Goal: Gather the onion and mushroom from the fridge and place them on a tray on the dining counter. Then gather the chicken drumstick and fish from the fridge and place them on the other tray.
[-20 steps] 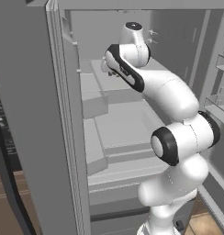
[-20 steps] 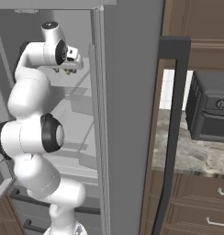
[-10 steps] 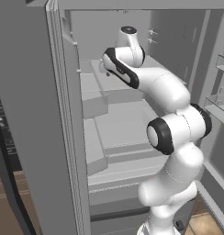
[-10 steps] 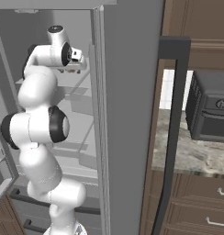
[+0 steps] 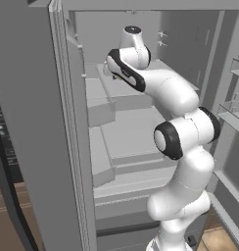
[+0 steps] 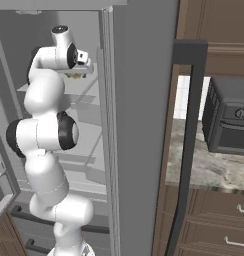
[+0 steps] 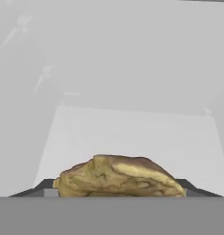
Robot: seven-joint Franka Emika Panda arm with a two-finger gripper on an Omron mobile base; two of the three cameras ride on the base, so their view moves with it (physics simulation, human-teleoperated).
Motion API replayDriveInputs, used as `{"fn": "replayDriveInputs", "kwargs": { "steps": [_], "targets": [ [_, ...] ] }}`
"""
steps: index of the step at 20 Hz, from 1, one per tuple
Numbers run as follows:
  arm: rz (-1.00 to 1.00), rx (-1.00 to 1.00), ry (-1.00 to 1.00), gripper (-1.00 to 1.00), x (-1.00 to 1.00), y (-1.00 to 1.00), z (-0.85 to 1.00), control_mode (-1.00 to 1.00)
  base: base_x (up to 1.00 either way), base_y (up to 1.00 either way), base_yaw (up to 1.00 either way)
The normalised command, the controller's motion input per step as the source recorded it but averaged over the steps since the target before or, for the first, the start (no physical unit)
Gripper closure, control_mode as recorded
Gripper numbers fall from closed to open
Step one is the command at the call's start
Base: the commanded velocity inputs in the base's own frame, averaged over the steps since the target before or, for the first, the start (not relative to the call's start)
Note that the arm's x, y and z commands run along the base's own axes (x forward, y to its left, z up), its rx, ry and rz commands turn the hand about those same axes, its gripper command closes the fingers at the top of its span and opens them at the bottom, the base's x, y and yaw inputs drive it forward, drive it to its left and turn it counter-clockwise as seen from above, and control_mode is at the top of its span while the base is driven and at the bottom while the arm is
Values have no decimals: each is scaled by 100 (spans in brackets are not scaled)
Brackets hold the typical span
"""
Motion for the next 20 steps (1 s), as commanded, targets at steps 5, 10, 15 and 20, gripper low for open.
{"fn": "replayDriveInputs", "kwargs": {
  "steps": [5, 10, 15, 20],
  "targets": [
    [0, 0, -14, 100, -45, 2, -4, -100, 0, 0, 0],
    [0, 0, -19, 100, -86, 0, 0, -100, 0, 0, 0],
    [0, 2, -18, 100, -100, -11, 5, -100, 0, 0, 0],
    [0, 8, -11, 100, -100, -24, 22, -100, 0, 0, 0]
  ]
}}
